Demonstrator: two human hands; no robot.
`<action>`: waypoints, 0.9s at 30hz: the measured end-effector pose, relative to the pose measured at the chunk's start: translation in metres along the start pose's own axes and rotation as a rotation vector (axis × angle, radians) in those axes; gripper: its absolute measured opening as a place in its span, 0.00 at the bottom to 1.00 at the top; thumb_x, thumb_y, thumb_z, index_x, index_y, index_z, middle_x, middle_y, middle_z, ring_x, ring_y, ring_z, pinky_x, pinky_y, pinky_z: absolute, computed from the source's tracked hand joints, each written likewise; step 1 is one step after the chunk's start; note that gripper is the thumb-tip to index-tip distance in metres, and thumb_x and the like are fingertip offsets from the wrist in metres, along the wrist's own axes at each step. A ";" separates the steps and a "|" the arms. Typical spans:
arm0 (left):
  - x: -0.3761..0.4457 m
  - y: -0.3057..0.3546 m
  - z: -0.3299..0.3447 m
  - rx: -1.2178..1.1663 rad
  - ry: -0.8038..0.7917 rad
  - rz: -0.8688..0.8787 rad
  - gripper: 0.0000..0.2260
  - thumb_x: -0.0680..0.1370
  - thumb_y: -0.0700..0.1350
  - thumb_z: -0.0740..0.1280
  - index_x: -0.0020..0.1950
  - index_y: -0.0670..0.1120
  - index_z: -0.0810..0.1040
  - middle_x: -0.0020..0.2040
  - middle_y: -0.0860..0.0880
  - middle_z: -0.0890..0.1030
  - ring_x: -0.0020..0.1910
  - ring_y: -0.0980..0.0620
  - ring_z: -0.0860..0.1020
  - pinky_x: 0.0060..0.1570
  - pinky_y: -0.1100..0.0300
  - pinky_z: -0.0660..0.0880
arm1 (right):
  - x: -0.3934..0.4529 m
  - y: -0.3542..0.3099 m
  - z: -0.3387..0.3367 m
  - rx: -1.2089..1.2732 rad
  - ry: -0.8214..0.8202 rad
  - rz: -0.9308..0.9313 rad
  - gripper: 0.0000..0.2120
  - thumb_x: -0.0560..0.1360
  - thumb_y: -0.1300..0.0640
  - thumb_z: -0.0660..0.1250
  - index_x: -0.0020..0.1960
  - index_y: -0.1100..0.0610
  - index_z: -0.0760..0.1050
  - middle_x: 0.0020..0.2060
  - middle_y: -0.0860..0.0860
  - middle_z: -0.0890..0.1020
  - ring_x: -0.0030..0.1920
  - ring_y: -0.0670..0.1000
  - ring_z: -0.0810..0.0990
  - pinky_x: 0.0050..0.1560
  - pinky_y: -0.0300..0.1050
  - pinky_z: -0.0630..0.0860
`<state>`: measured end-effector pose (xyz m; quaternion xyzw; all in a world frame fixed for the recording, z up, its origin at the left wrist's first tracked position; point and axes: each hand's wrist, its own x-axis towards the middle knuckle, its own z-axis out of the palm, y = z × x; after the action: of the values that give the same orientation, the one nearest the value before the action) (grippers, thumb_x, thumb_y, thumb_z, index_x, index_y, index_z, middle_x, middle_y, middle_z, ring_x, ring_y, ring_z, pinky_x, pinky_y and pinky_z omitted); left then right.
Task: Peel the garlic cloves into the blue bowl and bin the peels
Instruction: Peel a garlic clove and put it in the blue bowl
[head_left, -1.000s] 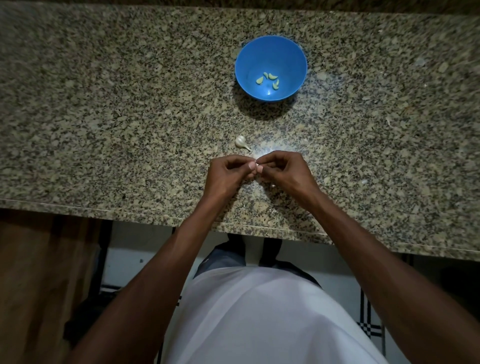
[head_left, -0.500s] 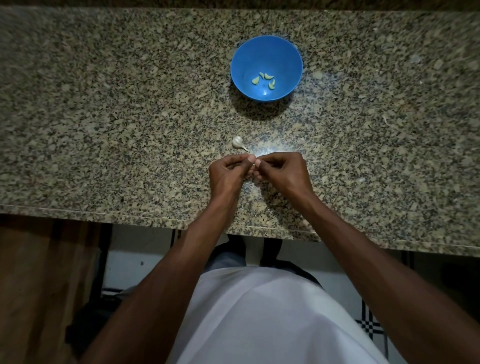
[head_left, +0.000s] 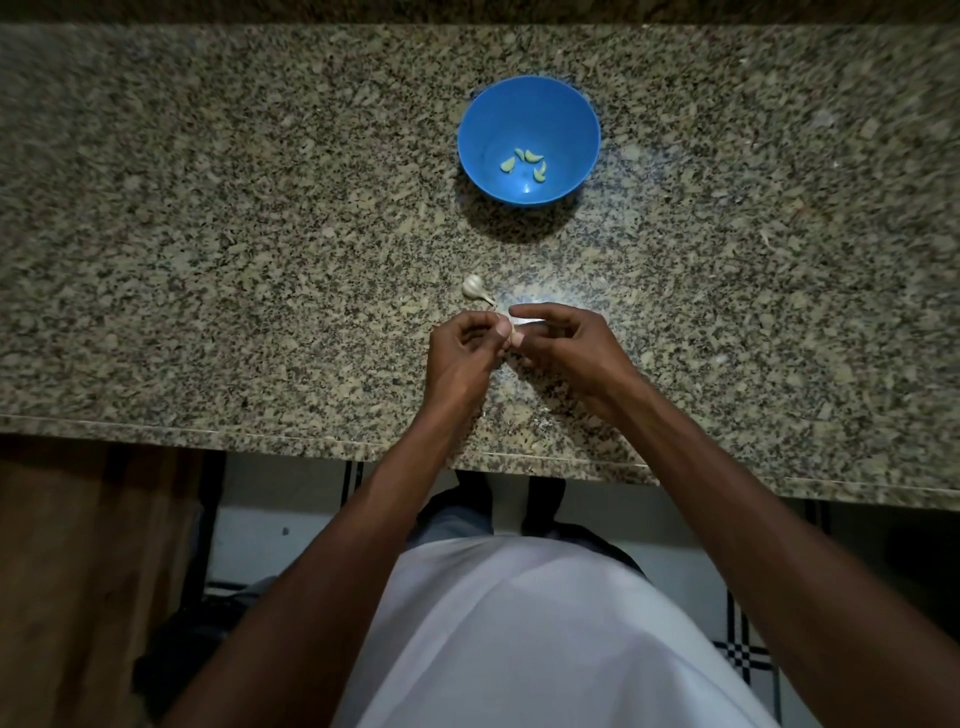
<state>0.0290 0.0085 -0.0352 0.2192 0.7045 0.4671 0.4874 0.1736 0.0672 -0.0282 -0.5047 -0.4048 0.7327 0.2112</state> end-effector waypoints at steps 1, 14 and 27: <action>-0.001 0.000 0.000 0.000 0.003 0.001 0.08 0.80 0.39 0.72 0.55 0.36 0.82 0.50 0.42 0.86 0.50 0.47 0.86 0.51 0.56 0.84 | 0.001 0.001 0.000 -0.016 -0.018 -0.017 0.14 0.76 0.64 0.76 0.61 0.58 0.84 0.47 0.58 0.88 0.44 0.51 0.87 0.45 0.42 0.84; -0.004 0.005 -0.011 -0.054 0.044 -0.025 0.08 0.80 0.35 0.71 0.58 0.35 0.80 0.53 0.39 0.85 0.48 0.45 0.86 0.47 0.58 0.84 | -0.003 0.002 -0.002 0.144 0.080 0.076 0.12 0.76 0.67 0.76 0.58 0.66 0.83 0.50 0.63 0.87 0.54 0.63 0.87 0.58 0.57 0.85; -0.001 0.006 -0.024 0.606 0.044 0.309 0.09 0.77 0.44 0.76 0.56 0.43 0.86 0.53 0.47 0.86 0.48 0.53 0.84 0.50 0.58 0.82 | 0.045 -0.046 -0.020 -0.915 0.198 -0.411 0.09 0.79 0.68 0.67 0.55 0.67 0.86 0.44 0.60 0.88 0.38 0.55 0.87 0.47 0.56 0.86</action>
<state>0.0072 -0.0003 -0.0273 0.4481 0.7800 0.3097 0.3081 0.1692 0.1339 -0.0199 -0.5226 -0.7530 0.3723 0.1457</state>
